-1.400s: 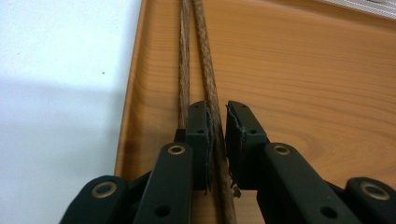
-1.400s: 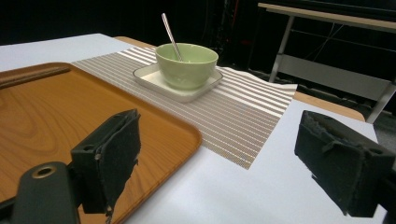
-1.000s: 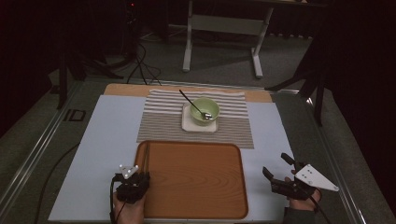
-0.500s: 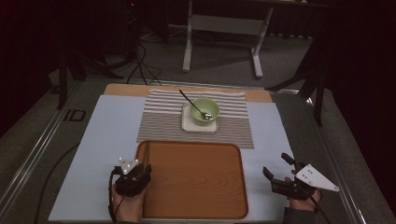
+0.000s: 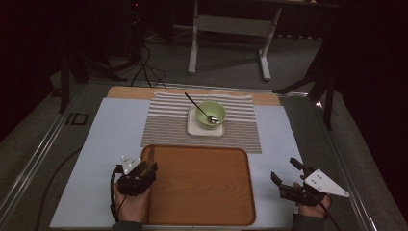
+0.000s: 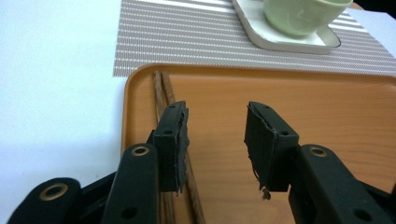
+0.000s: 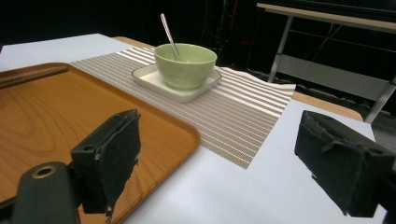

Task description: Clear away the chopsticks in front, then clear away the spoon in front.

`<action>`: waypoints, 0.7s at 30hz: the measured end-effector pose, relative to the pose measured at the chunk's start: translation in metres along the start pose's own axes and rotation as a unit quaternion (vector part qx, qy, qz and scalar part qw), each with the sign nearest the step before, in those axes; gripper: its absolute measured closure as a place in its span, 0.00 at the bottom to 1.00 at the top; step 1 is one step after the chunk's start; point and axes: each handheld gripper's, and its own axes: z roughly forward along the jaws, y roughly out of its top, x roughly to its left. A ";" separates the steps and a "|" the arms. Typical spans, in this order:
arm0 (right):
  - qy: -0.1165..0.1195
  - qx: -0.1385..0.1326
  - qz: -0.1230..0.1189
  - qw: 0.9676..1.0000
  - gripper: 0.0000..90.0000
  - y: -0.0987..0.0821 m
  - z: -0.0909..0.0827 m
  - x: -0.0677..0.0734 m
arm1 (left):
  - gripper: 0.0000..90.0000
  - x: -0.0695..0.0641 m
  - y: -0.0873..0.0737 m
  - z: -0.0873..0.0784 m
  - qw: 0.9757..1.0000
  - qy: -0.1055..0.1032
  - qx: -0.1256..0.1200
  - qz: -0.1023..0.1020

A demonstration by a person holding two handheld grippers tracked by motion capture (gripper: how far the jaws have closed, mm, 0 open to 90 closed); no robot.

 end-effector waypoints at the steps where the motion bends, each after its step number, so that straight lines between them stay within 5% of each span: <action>1: 0.000 0.000 0.000 1.000 0.15 0.000 0.000 0.000 | 0.65 0.000 0.002 0.000 1.000 -0.002 0.000 0.000; 21: 0.000 -0.001 0.001 1.000 0.15 0.000 0.000 0.000 | 0.60 -0.002 0.030 0.007 0.999 -0.024 -0.019 0.007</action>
